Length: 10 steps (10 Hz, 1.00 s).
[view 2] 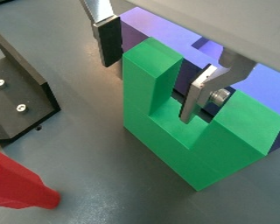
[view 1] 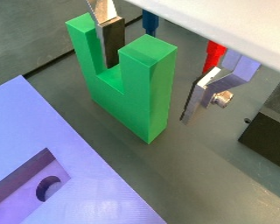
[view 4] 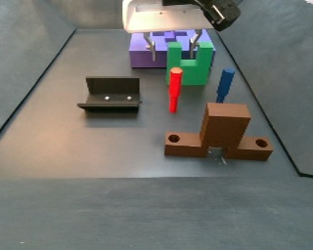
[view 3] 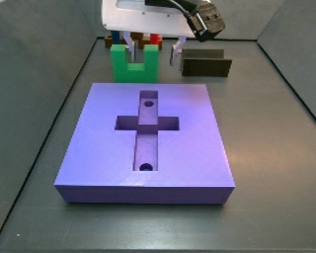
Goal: Pick up the green object. Move up. Move to above the board. Insert the green object.
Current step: Pick up the green object.
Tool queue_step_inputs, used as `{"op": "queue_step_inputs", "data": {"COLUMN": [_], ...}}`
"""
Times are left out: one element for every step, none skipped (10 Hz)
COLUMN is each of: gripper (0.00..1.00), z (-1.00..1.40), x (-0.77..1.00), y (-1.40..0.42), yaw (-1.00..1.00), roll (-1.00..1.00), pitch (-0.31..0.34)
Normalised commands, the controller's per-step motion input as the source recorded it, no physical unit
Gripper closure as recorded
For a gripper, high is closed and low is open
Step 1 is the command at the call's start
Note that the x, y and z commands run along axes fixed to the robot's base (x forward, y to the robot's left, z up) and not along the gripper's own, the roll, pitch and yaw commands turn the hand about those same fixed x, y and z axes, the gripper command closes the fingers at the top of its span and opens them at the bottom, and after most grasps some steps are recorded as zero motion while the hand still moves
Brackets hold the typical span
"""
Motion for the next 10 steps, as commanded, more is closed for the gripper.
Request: {"op": "queue_step_inputs", "data": {"gripper": [1.00, 1.00, 1.00, 1.00, 1.00, 1.00, 1.00, 1.00, 1.00, 1.00], "z": [0.00, 0.00, 0.00, 0.00, 0.00, 0.00, 0.00, 0.00, 0.00, 0.00], "x": [0.00, 0.00, 0.00, 0.00, 0.00, 0.00, 0.00, 0.00, 0.00, 0.00], "y": [0.00, 0.00, 0.00, 0.00, 0.00, 0.00, 0.00, 0.00, 0.00, 0.00], "yaw": [0.00, 0.00, 0.00, 0.00, 0.00, 0.00, 0.00, 0.00, 0.00, 0.00], "roll": [0.00, 0.00, 0.00, 0.00, 0.00, 0.00, 0.00, 0.00, 0.00, 0.00], "pitch": [0.000, 0.000, 0.000, 0.000, 0.000, 0.000, 0.000, 0.000, 0.000, 0.000]}}
